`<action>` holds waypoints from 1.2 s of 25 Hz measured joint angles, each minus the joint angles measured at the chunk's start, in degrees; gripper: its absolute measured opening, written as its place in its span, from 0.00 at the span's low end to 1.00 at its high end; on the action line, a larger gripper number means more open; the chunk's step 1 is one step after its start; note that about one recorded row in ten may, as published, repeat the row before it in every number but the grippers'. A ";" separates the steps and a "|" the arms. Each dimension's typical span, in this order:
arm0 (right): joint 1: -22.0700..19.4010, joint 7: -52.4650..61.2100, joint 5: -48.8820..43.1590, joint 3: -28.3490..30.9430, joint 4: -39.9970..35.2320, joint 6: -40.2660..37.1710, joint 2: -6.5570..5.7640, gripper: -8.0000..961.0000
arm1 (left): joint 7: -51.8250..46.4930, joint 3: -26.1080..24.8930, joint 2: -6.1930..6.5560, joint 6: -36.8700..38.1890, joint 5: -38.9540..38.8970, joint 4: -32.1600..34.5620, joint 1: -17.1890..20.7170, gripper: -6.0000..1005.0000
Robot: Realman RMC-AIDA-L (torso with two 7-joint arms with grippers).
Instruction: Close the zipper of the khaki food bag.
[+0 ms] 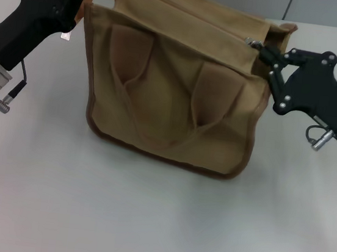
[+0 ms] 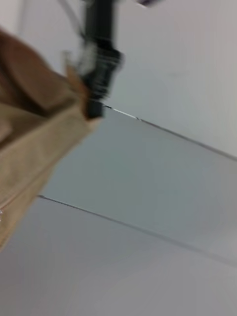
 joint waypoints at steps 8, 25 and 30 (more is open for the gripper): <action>-1.00 23.23 -1.64 0.22 -6.31 -1.18 -0.45 0.05 | -1.69 5.68 0.06 -0.76 0.89 3.64 -0.01 0.12; -5.97 53.49 -20.99 13.96 -21.38 -21.71 -1.20 0.57 | -12.97 26.60 0.61 2.05 1.18 23.53 8.00 0.62; -6.91 53.76 -24.08 16.82 -21.39 -24.55 -1.22 0.62 | -13.65 26.93 1.05 11.39 1.21 26.74 10.41 0.69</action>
